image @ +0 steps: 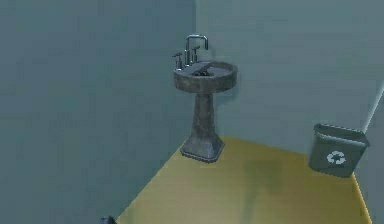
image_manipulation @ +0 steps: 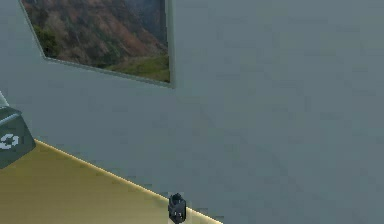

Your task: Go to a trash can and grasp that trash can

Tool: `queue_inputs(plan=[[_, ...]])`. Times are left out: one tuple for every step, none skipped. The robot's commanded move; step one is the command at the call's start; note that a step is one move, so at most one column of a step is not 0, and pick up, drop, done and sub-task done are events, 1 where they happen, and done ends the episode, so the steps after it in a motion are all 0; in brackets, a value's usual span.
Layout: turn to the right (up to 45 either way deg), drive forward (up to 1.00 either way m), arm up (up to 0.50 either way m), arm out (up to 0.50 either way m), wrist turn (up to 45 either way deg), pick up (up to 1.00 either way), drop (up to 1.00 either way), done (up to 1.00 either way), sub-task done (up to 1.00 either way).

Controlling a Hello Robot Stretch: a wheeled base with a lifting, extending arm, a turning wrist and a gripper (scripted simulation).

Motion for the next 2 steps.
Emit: queue_inputs(plan=[[0.0, 0.00, 0.00, 0.42, 0.0, 0.00, 0.00, 0.00, 0.00], [0.0, 0.00, 0.00, 0.00, 45.0, 0.00, 0.00, 0.00, 0.00]])
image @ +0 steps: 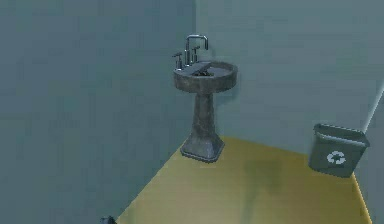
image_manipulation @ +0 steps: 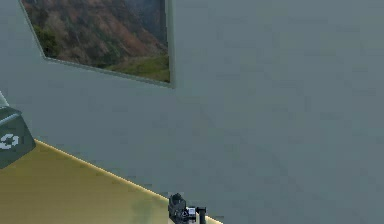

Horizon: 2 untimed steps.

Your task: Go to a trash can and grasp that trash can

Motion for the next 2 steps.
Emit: queue_inputs(plan=[[0.0, 0.00, 0.00, 0.00, 45.0, 0.00, 0.00, 0.00, 0.00], [0.0, 0.00, 0.00, 0.00, 45.0, 0.00, 0.00, 0.00, 0.00]])
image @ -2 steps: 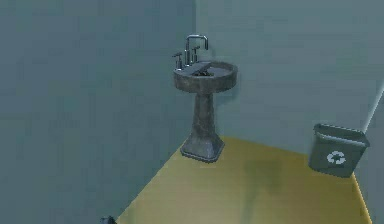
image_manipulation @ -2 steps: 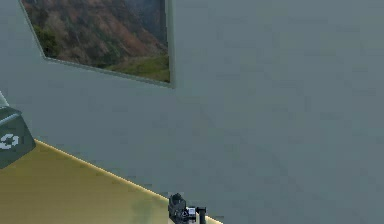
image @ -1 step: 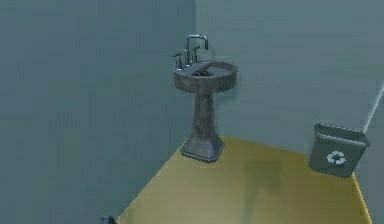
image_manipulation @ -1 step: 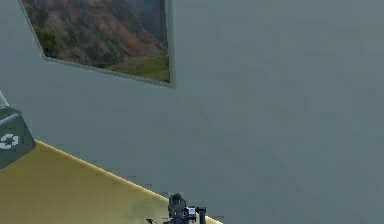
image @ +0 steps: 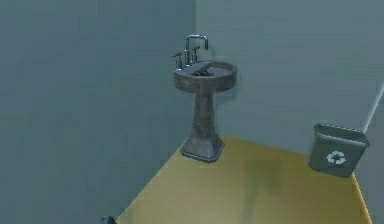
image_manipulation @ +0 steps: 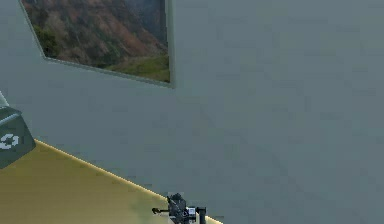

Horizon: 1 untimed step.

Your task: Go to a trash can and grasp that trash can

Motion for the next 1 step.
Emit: queue_inputs(plan=[[0.0, 0.00, 0.00, 0.00, 21.0, 0.00, 0.00, 0.00, 0.00]])
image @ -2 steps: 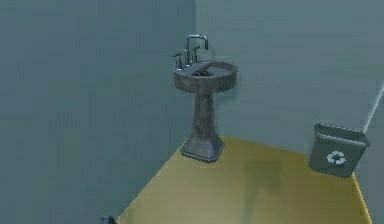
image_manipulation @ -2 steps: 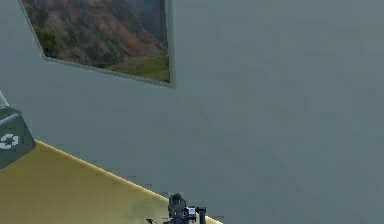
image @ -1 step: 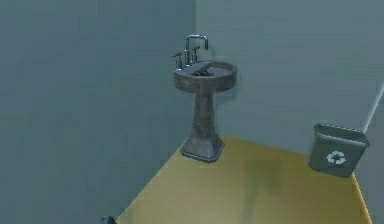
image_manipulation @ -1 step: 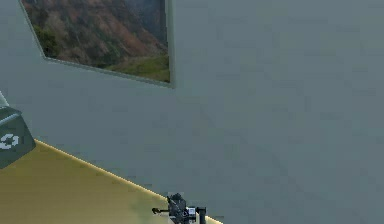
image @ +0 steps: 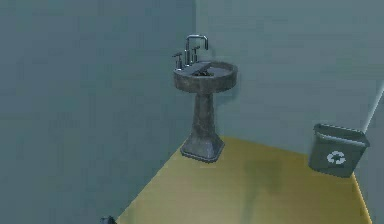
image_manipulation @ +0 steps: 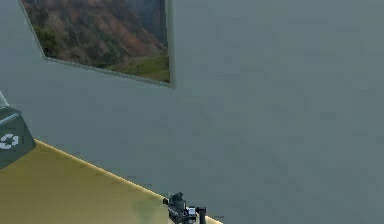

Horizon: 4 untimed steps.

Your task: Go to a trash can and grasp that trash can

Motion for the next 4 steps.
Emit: queue_inputs(plan=[[0.0, 0.00, -0.30, 0.00, 0.0, 0.00, 0.00, 0.00, 0.00], [0.0, 0.00, 0.00, 0.00, 0.0, 1.00, 0.00, 0.00, 0.00], [0.0, 0.00, 0.10, 0.00, 0.0, 0.00, 0.00, 0.00, 0.00], [0.0, 0.00, 0.00, 0.00, 0.0, 0.00, 0.00, 1.00, 0.00]])
